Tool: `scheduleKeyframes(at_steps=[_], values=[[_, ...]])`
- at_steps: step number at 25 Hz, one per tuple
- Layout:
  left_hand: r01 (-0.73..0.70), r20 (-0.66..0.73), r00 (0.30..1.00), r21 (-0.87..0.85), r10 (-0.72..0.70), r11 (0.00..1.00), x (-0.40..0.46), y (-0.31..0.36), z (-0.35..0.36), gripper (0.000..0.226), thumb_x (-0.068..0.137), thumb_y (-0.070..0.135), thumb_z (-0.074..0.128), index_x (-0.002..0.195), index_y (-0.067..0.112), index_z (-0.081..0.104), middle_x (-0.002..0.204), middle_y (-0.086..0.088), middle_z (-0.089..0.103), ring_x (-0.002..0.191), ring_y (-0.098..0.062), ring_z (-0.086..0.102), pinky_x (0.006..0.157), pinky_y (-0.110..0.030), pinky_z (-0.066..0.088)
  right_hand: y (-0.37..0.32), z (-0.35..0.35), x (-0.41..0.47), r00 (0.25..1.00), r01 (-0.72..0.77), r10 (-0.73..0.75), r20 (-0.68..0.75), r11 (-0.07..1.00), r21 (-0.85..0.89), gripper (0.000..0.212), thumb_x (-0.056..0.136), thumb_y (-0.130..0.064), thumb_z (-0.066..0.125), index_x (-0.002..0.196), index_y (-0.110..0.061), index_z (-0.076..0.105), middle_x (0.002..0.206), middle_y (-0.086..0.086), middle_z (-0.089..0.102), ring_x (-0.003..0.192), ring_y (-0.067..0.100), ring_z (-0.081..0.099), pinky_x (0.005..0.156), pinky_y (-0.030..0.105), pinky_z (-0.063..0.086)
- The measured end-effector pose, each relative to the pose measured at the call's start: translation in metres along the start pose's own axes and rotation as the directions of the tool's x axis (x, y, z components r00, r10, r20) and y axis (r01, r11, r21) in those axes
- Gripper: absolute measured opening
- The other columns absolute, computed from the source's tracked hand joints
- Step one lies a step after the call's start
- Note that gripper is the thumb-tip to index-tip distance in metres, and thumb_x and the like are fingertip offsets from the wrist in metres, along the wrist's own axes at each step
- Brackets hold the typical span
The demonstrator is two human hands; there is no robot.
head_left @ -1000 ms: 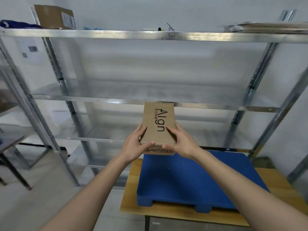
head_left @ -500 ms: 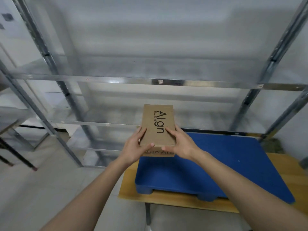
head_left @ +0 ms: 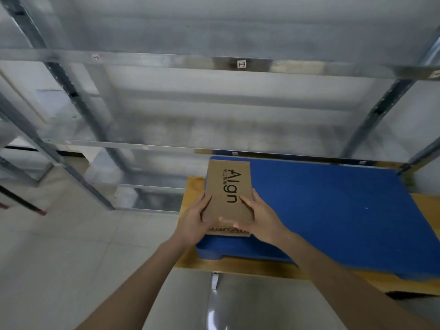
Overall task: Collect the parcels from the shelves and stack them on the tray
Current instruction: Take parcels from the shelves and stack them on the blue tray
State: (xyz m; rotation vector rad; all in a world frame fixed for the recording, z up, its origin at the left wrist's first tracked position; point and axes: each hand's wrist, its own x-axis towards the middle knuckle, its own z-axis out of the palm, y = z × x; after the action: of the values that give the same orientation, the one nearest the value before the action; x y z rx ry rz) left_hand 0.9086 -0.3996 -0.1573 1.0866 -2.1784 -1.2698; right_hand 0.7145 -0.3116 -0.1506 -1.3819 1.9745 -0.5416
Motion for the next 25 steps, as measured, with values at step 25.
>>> scheduleKeyframes(at_steps=[25], values=[[-0.029, 0.061, 0.998, 0.087, 0.024, 0.996, 0.115, -0.077, -0.008, 0.081, 0.089, 0.036, 0.068, 0.155, 0.026, 0.022, 0.153, 0.016, 0.024, 0.129, 0.0, 0.032, 0.098, -0.005, 0.031, 0.029, 0.02, 0.117, 0.994, -0.004, 0.013, -0.105, 0.997, 0.082, 0.094, 0.081, -0.042, 0.078, 0.157, -0.033, 0.023, 0.167, -0.009, -0.001, 0.149, 0.019, 0.023, 0.118, 0.044, 0.034]])
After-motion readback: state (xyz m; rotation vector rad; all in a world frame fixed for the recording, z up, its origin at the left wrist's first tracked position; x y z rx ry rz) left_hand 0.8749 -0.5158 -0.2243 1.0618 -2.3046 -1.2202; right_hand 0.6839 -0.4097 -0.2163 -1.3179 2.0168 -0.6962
